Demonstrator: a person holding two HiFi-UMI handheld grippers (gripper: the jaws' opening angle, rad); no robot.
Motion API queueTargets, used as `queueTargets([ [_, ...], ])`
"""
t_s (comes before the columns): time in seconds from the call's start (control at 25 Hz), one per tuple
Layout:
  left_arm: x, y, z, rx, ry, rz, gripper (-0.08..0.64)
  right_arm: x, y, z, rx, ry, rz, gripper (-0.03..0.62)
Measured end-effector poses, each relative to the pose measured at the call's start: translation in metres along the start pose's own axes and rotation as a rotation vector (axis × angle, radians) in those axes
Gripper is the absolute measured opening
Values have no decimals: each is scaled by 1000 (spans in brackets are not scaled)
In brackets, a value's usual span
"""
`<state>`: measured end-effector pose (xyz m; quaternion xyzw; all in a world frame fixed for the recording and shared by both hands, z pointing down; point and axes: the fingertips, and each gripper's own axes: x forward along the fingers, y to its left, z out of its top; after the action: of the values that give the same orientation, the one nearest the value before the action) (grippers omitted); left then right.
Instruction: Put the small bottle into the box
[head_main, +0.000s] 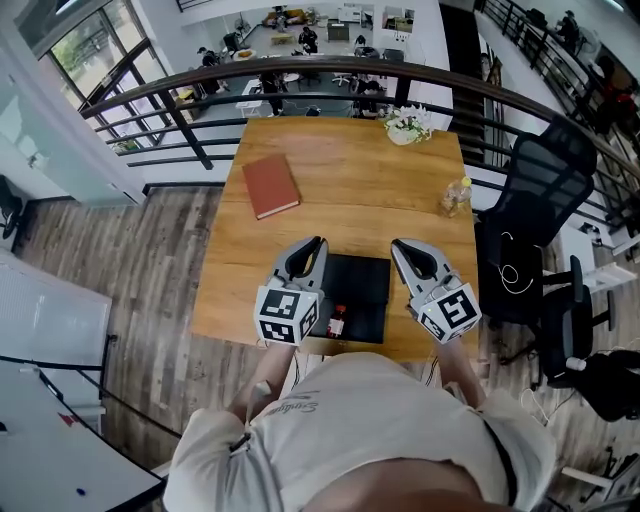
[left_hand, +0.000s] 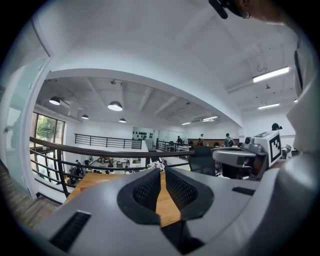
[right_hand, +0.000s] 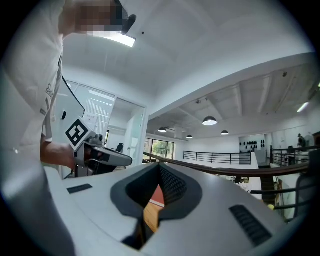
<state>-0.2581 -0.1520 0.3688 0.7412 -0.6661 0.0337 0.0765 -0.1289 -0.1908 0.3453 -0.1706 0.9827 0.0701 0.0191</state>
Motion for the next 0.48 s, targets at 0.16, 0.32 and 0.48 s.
queueTargets([
  [0.16,-4,-1,0,6,0,-9,38,0,6,-1,29,-3,14,-5],
  [0.32,-4,2,1,-3,-8,-15,38,4,15,2,-19,16,48,-5],
  [0.48,-1,-2,1,-18,-18,-43,38,3,13,-1,1,25,44,-5],
])
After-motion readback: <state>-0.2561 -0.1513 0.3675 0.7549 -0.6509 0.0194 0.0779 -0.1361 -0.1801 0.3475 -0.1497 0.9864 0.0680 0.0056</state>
